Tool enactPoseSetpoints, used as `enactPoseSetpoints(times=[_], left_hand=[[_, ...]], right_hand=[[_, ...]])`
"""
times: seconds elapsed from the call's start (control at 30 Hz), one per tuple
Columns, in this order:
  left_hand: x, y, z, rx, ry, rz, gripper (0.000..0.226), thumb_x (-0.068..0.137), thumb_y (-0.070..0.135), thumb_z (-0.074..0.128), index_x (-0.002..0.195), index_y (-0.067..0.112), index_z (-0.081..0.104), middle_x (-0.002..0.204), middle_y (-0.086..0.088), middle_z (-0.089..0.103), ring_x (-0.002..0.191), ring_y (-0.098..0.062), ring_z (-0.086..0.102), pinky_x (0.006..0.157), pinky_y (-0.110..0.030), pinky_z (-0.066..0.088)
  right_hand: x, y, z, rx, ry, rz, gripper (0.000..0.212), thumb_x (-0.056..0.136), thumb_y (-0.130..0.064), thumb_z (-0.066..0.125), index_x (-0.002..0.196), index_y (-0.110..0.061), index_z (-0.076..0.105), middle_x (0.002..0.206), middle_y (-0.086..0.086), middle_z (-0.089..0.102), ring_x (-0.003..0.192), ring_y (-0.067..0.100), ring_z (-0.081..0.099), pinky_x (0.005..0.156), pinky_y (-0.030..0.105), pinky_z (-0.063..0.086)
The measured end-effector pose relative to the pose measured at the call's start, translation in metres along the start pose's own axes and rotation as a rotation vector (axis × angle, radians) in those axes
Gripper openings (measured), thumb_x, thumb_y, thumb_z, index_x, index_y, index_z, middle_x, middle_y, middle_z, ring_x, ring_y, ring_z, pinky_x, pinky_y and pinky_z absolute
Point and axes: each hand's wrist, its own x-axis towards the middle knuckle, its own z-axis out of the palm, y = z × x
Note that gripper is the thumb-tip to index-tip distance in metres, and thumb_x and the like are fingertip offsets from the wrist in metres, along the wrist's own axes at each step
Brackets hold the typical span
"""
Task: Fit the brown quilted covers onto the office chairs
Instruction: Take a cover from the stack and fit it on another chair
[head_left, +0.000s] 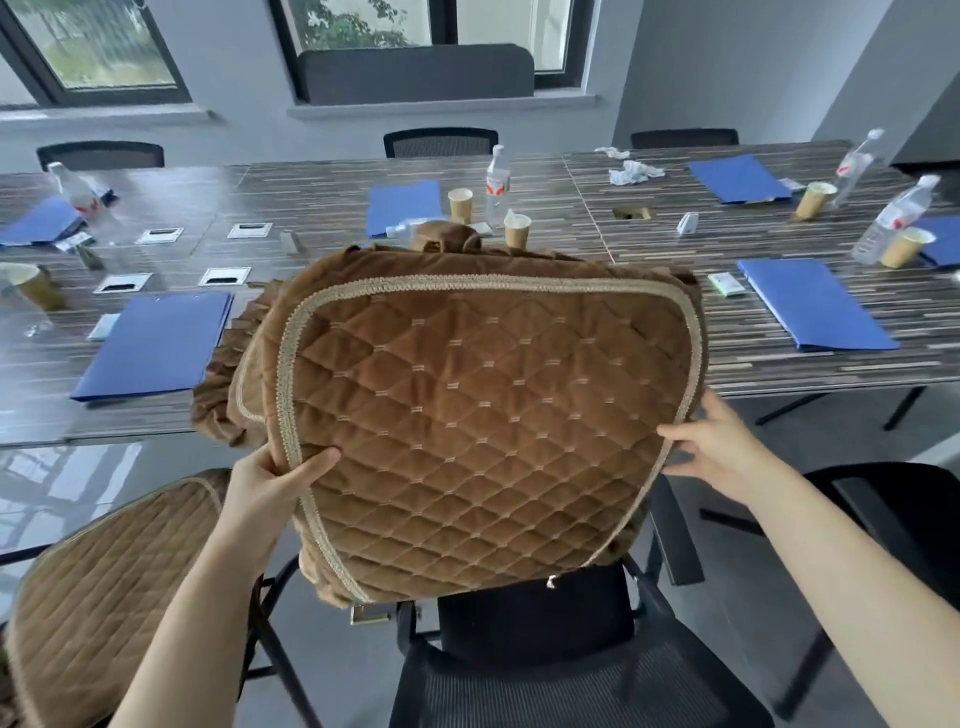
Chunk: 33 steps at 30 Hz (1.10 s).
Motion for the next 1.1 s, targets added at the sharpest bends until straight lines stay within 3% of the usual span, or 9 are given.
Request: enactPoseSetpoints(times=[0.1,0.23,0.43,0.73,0.9,1.1], left_hand=[[0.012,-0.029,0.002,0.225,0.053,-0.031,0.029,0.079,0.010,0.078,0.104,0.020,0.067,0.100,0.002,0.073,0.096,-0.020,0.068,0.086,-0.037,0.052],[0.015,-0.075,0.020,0.201,0.164,-0.087,0.026,0.083,0.004,0.071,0.107,0.010,0.063,0.095,0.004,0.069,0.094,-0.021,0.065,0.070,-0.028,0.048],[0.013,-0.124,0.049,0.182,0.227,-0.224,0.026,0.083,0.007,0.073,0.107,0.011,0.062,0.101,-0.002,0.070,0.095,-0.020,0.065,0.080,-0.035,0.048],[0.001,-0.196,0.092,0.361,0.363,-0.408,0.020,0.087,0.007,0.067,0.104,0.018,0.063,0.100,-0.004,0.070,0.094,-0.027,0.065,0.082,-0.041,0.052],[-0.019,-0.254,0.124,0.428,0.425,-0.576,0.032,0.091,0.011,0.060,0.123,0.012,0.056,0.117,-0.011,0.067,0.109,-0.034,0.061,0.095,-0.050,0.049],[-0.007,-0.299,0.151,0.510,0.476,-0.653,0.042,0.095,0.005,0.049,0.136,0.002,0.039,0.130,-0.021,0.055,0.116,-0.040,0.052,0.097,-0.047,0.042]], right_hand=[[0.008,0.013,0.005,-0.041,0.122,-0.054,0.056,0.082,0.013,0.063,0.125,-0.022,0.054,0.123,0.007,0.061,0.103,0.030,0.062,0.086,0.061,0.050],[0.015,0.032,0.009,-0.095,0.231,-0.117,0.054,0.080,0.014,0.063,0.123,-0.019,0.056,0.110,0.004,0.065,0.103,0.028,0.062,0.085,0.045,0.053],[0.030,0.075,-0.008,-0.222,0.300,-0.105,0.041,0.082,0.010,0.062,0.113,-0.016,0.061,0.107,0.006,0.067,0.101,0.023,0.060,0.094,0.040,0.048],[0.075,0.134,-0.043,-0.451,0.175,0.012,0.030,0.089,0.001,0.060,0.116,-0.012,0.063,0.108,0.004,0.065,0.101,0.023,0.057,0.089,0.032,0.042],[0.102,0.170,-0.063,-0.635,0.072,0.047,0.039,0.092,-0.005,0.058,0.130,-0.012,0.055,0.122,0.008,0.064,0.114,0.026,0.057,0.099,0.036,0.041],[0.147,0.192,-0.048,-0.785,0.054,-0.044,0.048,0.094,-0.004,0.054,0.139,-0.015,0.043,0.131,0.009,0.058,0.122,0.030,0.051,0.102,0.036,0.037]])
